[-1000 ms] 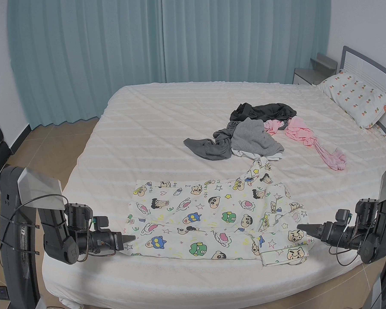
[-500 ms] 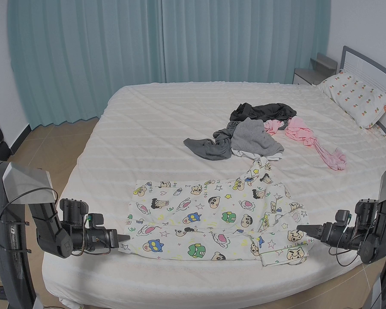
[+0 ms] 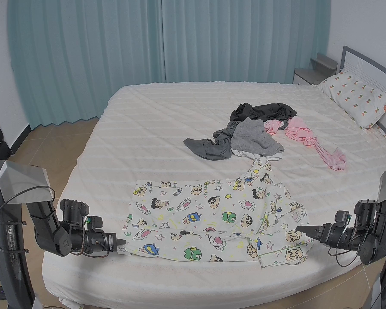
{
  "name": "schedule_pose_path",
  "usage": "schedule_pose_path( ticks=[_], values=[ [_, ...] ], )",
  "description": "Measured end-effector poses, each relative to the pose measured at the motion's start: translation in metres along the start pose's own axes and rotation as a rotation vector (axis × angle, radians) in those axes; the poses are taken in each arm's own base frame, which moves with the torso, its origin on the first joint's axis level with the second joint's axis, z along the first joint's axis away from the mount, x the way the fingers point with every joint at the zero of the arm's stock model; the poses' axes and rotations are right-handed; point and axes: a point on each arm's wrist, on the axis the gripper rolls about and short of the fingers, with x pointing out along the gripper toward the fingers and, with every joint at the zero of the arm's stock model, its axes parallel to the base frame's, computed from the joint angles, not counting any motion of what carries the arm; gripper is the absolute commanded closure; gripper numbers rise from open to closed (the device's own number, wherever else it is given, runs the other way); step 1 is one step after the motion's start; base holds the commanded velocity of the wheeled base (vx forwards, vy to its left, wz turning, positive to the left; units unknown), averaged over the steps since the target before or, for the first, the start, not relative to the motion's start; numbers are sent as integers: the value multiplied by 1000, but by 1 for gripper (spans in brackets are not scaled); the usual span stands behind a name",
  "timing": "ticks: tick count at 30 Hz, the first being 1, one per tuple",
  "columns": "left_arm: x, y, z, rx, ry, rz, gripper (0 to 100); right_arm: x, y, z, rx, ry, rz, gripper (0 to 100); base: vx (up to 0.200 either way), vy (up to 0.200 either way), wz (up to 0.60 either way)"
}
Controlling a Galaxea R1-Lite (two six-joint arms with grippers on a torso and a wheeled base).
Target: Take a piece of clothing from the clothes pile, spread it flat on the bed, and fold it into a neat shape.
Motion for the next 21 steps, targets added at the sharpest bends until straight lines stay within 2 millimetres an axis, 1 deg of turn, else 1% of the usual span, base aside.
schedule_pose_path(
  ticks=[10,11,17,21],
  values=[
    [0,-1,0,3,4,5,100,1,0,-1,-6,6,1,0,0,0,0],
    [0,-1,0,4,3,4,0,1,0,-1,-10,7,1,0,0,0,0],
    [2,-2,4,12,-8,4,0,2,-2,-3,-44,9,-13,0,0,0,0],
    [3,0,6,20,-27,2,0,2,-8,-4,-62,10,-29,0,0,0,0]
  ],
)
